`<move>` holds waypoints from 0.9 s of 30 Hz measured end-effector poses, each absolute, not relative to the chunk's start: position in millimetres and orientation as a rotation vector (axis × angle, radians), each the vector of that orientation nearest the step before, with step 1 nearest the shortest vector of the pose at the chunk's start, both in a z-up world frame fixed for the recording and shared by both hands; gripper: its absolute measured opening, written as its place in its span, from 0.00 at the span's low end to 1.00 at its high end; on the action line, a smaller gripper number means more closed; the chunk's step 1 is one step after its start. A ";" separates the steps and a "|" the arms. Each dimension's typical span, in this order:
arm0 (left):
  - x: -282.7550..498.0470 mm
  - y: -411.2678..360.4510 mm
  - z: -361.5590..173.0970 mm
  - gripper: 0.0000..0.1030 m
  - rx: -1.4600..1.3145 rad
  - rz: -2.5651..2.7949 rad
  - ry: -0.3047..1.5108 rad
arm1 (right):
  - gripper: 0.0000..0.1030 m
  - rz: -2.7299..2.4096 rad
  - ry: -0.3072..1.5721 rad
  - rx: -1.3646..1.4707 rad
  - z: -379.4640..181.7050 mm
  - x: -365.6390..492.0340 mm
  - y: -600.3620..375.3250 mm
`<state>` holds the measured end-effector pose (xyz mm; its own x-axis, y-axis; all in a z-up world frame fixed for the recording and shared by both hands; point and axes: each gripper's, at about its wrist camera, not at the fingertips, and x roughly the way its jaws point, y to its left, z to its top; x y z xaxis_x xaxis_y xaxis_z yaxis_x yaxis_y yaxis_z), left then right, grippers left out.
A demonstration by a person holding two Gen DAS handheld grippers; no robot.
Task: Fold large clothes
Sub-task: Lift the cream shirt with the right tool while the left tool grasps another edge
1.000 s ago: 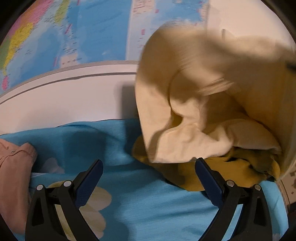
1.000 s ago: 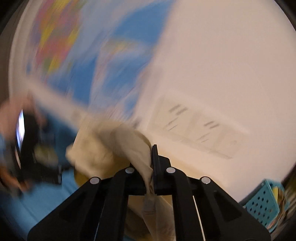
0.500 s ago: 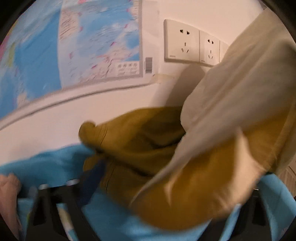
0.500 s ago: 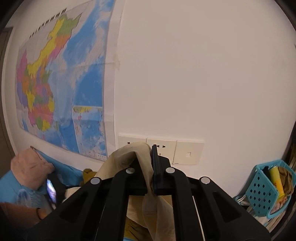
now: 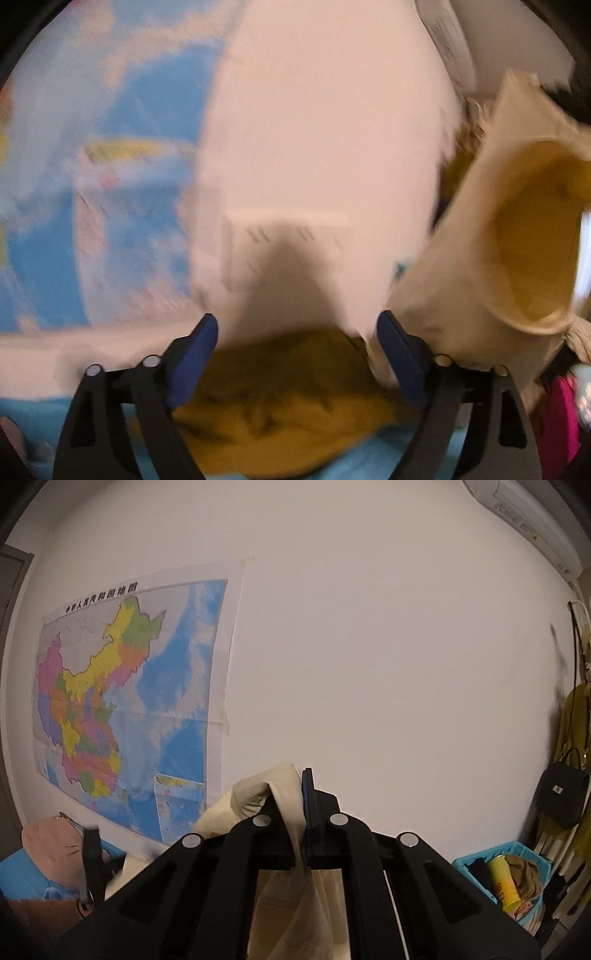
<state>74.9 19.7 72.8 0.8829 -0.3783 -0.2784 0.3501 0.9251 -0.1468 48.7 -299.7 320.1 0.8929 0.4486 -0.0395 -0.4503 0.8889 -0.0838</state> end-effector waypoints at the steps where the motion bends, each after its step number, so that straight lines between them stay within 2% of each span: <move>1: 67.5 8.4 70.2 0.84 -0.097 -0.420 0.328 | 0.03 0.456 0.023 -0.095 320.4 45.4 -301.2; 2: 59.8 0.4 61.1 0.84 -0.090 -0.447 0.348 | 0.03 0.450 0.032 -0.097 320.0 42.9 -302.7; 4: 43.6 -15.3 40.1 0.90 -0.064 -0.497 0.366 | 0.03 0.439 0.043 -0.104 319.4 38.4 -304.3; 8: 11.1 -62.1 17.3 0.93 0.045 -0.576 0.362 | 0.03 0.438 0.058 -0.106 315.6 29.1 -307.7; 11: 17.8 -90.4 20.1 0.93 0.106 -0.572 0.336 | 0.03 0.442 0.062 -0.092 313.8 22.9 -313.4; 14: 40.5 -94.3 38.5 0.93 0.014 -0.543 0.303 | 0.03 0.429 0.063 -0.084 312.3 17.4 -320.9; 15: 50.3 -92.8 41.9 0.84 -0.005 -0.520 0.299 | 0.03 0.424 0.066 -0.071 311.8 14.1 -327.3; 16: 65.6 -88.6 44.5 0.63 -0.042 -0.504 0.320 | 0.03 0.421 0.067 -0.062 311.5 11.4 -332.3; 17: 80.5 -82.9 45.3 0.46 -0.092 -0.529 0.367 | 0.03 0.415 0.071 -0.058 311.0 7.9 -337.6; 18: 92.9 -77.1 46.2 0.14 -0.148 -0.572 0.416 | 0.03 0.410 0.076 -0.058 310.5 5.6 -340.7; 21: 97.0 -68.7 65.8 0.09 -0.173 -0.572 0.407 | 0.03 0.394 0.074 -0.052 313.4 -5.1 -350.4; 27: 41.9 -53.0 158.1 0.07 -0.116 -0.499 0.197 | 0.03 0.401 -0.071 -0.021 349.3 -64.8 -381.3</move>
